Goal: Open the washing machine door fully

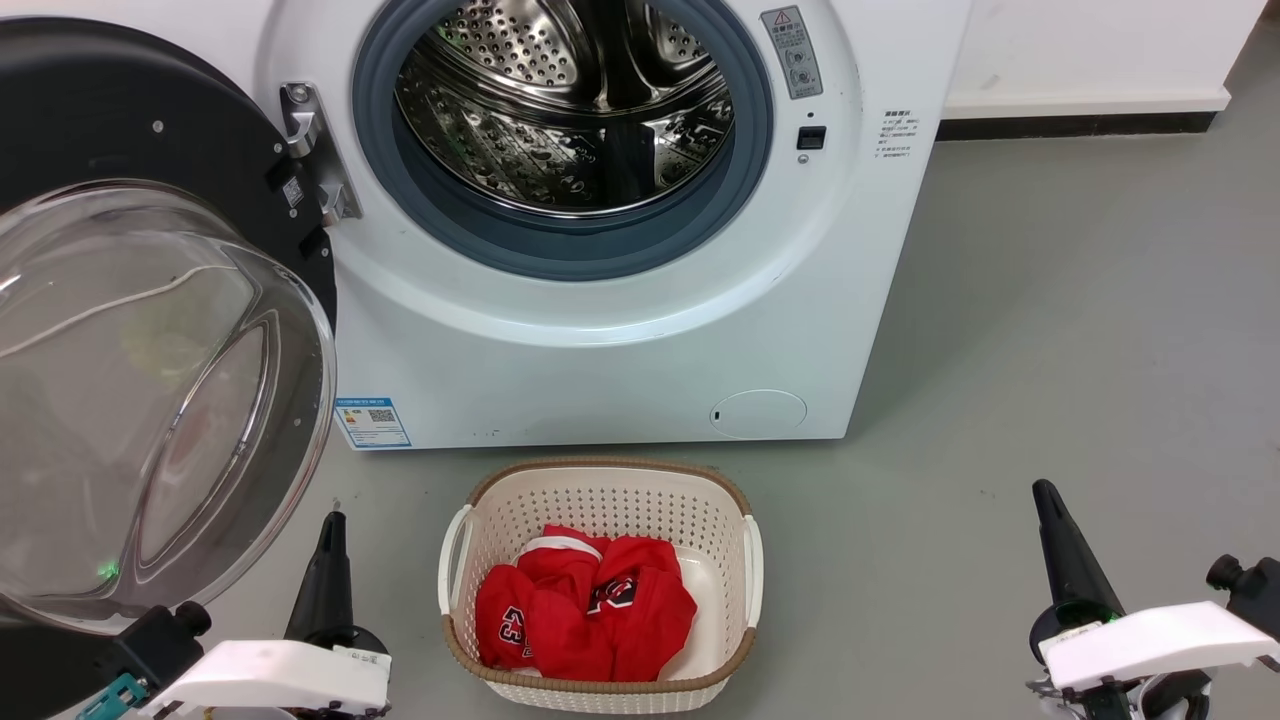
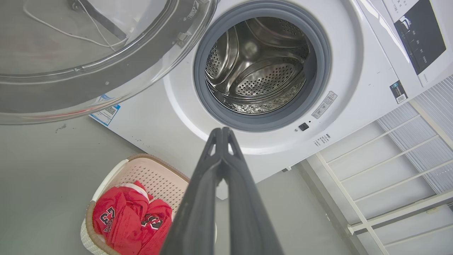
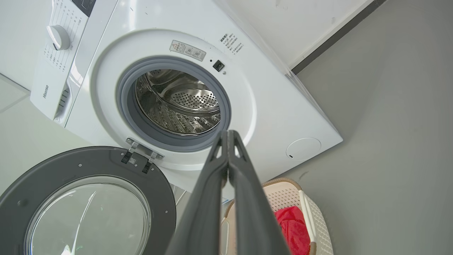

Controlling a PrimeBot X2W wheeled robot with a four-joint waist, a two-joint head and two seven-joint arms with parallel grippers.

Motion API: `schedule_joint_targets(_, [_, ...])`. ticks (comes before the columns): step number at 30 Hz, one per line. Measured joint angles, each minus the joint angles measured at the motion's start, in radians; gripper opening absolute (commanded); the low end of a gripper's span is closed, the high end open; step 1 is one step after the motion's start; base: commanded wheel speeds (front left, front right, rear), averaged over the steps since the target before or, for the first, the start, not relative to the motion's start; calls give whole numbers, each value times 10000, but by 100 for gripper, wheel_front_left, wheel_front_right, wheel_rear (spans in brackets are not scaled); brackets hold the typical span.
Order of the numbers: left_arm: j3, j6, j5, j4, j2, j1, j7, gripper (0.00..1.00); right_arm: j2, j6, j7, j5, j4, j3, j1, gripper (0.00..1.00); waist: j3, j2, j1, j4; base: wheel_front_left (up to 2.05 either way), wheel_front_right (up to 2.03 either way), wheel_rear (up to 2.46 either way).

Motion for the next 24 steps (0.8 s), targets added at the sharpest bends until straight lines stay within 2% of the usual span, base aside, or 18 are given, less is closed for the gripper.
schedule_joint_targets(24, [132,-88,-2794,447,2,-398,667,0,-35,0,430,2686,426,-194,-343,0,-11,0,0,32,0,0,0])
